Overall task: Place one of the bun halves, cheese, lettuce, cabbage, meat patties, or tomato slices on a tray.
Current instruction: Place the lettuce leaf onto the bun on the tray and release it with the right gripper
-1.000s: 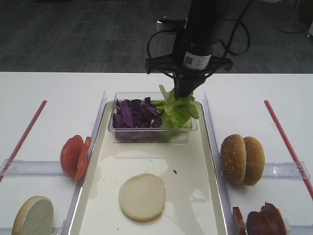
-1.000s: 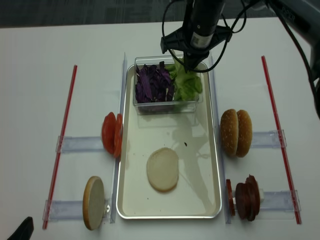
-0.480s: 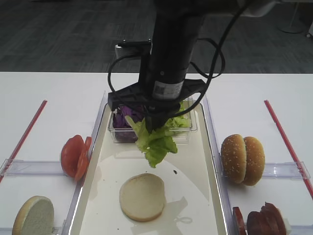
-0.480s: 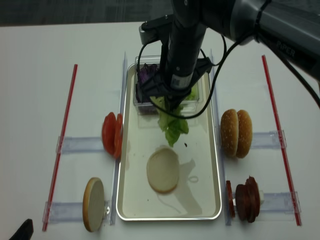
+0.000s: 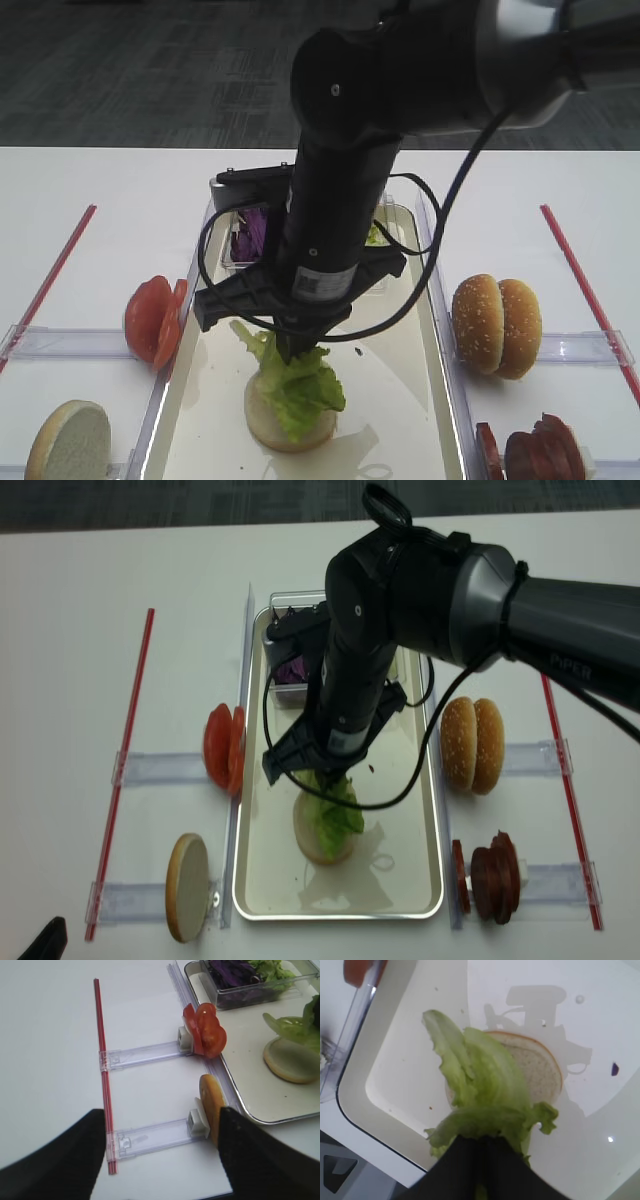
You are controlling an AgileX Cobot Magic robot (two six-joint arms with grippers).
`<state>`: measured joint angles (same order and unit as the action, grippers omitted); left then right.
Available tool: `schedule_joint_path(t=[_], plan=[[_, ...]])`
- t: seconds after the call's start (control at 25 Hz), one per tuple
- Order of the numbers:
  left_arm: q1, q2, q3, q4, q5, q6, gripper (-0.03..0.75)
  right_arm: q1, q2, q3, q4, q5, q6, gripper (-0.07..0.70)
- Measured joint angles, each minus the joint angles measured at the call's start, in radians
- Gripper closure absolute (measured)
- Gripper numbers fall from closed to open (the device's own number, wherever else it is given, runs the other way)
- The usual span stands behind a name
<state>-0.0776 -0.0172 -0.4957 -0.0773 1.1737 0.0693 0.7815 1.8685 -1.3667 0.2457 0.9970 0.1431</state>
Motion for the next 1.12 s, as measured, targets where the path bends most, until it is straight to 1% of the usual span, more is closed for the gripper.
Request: schedule_joint_path(t=[0.44,0.76,1.12], plan=[[0.0,0.0,0.0,0.0,0.0,0.0,0.258,0.01,0.0,0.087,0.013,-0.11,0.0,0.568],[0.0,0.0,0.0,0.0,0.0,0.0,0.258,0.01,-0.001,0.105,0.047,-0.154,-0.023,0.568],[0.0,0.0,0.0,0.0,0.0,0.0,0.258,0.01,0.001,0.105,0.046,-0.165,-0.03,0.568]])
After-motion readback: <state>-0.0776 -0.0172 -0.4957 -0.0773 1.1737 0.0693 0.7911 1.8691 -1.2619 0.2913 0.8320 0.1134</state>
